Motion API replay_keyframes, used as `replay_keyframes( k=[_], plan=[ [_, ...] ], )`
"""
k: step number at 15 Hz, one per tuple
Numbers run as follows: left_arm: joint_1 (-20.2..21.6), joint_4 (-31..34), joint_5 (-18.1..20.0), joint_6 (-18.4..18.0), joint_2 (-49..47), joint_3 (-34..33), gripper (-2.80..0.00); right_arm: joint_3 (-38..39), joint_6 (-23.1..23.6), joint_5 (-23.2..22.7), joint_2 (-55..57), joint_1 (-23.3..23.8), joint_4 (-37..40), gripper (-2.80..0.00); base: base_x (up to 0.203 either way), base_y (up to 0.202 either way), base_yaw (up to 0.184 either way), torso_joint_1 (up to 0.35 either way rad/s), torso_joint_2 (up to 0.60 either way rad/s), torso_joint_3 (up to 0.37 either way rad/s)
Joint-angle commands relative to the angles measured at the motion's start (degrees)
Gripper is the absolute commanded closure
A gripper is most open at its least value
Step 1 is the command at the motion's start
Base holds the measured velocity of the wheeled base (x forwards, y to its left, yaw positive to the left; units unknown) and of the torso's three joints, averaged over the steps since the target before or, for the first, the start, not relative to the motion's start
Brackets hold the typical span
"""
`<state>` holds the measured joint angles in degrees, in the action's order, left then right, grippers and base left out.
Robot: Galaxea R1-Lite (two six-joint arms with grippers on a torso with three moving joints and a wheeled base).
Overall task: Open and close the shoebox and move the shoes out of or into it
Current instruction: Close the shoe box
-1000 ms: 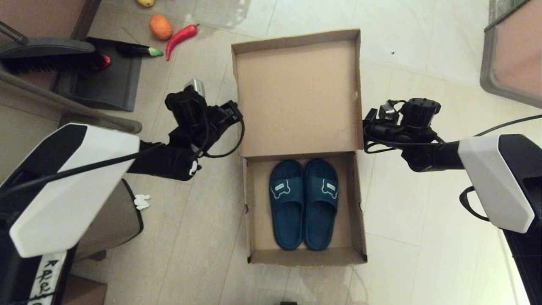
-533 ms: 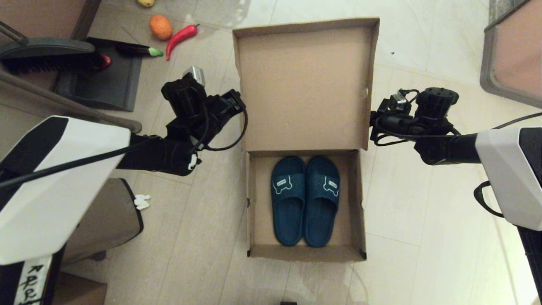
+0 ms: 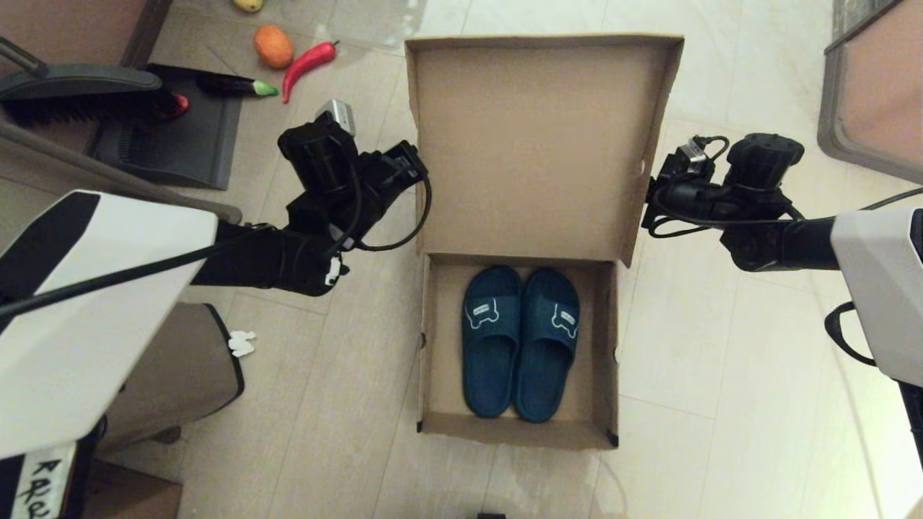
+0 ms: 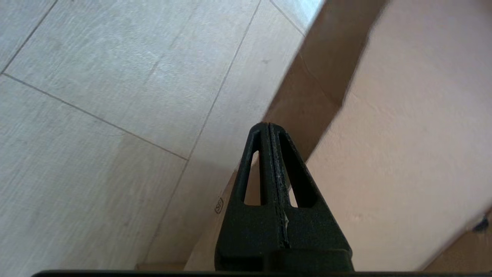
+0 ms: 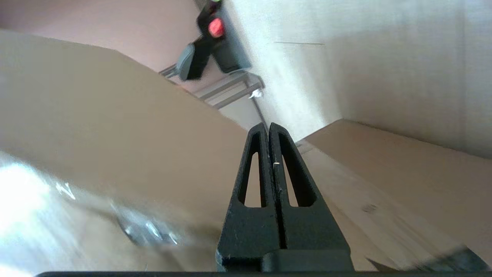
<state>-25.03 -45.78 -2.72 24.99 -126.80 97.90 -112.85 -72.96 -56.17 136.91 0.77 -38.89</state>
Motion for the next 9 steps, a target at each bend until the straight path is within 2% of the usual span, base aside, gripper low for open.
replay_keyframes(
  k=[1,9],
  plan=[
    [-0.1,0.0,-0.1,0.1,1.1,0.0,0.00,0.0,-0.4,-0.6,-1.1,0.0,-0.2,0.00,0.000,0.000,0.000,0.000,0.00,0.000],
    [-1.6,1.3,-2.2,0.1,5.3,-1.2,0.00,0.5,-0.6,-0.6,-5.2,0.5,-1.0,0.00,0.000,0.000,0.000,0.000,0.00,0.000]
  ],
)
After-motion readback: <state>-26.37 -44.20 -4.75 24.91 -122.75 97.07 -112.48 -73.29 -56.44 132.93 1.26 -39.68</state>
